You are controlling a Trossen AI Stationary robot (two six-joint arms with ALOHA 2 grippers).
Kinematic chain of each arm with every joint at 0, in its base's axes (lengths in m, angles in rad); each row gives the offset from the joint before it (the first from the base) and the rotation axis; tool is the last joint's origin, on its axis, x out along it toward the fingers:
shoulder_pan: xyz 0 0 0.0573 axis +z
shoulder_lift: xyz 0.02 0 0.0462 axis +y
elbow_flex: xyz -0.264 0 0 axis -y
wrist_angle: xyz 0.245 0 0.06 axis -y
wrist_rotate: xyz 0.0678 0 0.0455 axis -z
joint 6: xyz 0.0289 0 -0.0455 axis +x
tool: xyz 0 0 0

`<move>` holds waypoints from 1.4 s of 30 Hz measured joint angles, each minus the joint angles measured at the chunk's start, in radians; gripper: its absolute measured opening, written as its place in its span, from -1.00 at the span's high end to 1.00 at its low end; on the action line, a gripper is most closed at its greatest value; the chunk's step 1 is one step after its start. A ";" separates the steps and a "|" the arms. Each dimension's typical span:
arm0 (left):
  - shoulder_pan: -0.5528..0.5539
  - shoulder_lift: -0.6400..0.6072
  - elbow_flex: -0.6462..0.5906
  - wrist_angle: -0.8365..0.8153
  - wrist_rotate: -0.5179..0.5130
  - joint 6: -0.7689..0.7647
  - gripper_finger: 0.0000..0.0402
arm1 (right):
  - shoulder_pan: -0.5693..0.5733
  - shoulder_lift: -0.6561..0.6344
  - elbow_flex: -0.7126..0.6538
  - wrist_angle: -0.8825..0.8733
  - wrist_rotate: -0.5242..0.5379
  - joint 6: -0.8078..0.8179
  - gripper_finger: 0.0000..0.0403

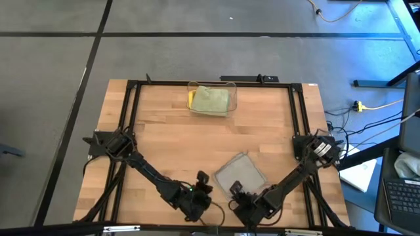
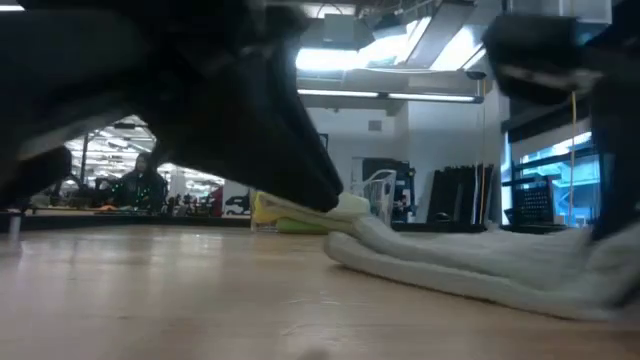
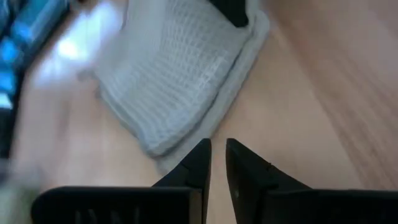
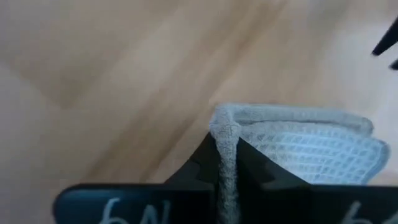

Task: Fold microfiber towels
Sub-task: Fold the gray microfiber cloth

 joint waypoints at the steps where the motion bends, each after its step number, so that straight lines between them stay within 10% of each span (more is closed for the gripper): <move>1: -0.004 0.000 0.000 0.015 -0.007 0.063 0.80 | 0.000 -0.018 -0.001 0.002 -0.013 0.007 0.89; 6: -0.016 -0.001 0.000 0.110 -0.127 0.224 0.80 | 0.008 -0.092 0.006 0.046 -0.006 0.089 0.91; 21: 0.035 -0.001 0.000 0.106 0.192 0.471 0.76 | 0.071 -0.083 -0.070 0.081 0.060 0.185 0.88; 32: 0.097 -0.001 0.000 0.060 0.264 0.397 0.05 | 0.070 -0.084 -0.123 0.190 0.064 0.192 0.87; 42: 0.119 0.031 0.000 0.161 0.240 0.627 -0.24 | 0.069 -0.086 -0.122 0.247 0.126 0.143 0.87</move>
